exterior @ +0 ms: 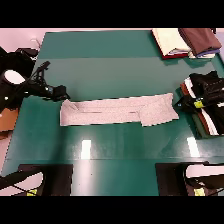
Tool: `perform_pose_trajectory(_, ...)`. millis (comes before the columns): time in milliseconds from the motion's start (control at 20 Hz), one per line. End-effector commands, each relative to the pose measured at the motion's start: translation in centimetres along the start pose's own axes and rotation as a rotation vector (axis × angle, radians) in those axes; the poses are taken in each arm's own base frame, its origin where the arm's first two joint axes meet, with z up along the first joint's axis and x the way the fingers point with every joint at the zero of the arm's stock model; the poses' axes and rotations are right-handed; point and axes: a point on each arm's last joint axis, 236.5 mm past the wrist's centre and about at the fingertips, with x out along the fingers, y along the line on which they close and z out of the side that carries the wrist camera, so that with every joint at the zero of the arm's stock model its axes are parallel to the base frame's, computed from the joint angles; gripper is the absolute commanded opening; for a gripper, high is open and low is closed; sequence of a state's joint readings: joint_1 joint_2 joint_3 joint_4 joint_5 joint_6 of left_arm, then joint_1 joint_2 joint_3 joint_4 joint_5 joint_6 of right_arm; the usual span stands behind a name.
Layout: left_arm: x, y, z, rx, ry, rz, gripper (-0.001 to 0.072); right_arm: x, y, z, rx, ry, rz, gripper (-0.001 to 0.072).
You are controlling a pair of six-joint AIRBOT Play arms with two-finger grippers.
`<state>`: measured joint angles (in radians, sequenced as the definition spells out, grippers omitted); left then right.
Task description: Fold the shirts.
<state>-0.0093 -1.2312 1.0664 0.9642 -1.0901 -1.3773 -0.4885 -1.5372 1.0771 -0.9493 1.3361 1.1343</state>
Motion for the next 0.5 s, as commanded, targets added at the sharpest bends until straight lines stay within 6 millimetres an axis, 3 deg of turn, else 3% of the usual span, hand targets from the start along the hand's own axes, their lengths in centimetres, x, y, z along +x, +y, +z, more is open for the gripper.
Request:
perform_pose_trajectory(0,1.9,-3.7,-0.3,0.037,-0.005,-0.028,0.0020,2.4,1.3,1.0,-0.012,0.026,0.088,0.0571)
perform_pose_trajectory(100,3.3,-5.7,-0.9,0.047,0.004,-0.046,0.0019,4.1,2.7,0.8,-0.052,0.078,0.096,0.0528)
perform_pose_trajectory(250,6.5,-8.5,-2.1,0.080,0.024,-0.068,0.0019,5.1,4.8,0.2,-0.160,0.102,0.090,0.0239)
perform_pose_trajectory(300,7.8,-9.4,-2.4,0.094,0.027,-0.074,0.0019,4.7,5.5,0.3,-0.196,0.089,0.088,0.0111)
perform_pose_trajectory(350,9.0,-10.2,-2.6,0.097,0.038,-0.079,0.0019,3.9,6.1,0.7,-0.215,0.058,0.082,0.0035)
perform_pose_trajectory(450,11.6,-12.0,-2.9,0.128,0.071,-0.090,0.0019,1.1,8.0,1.6,-0.274,-0.015,0.068,0.0017)
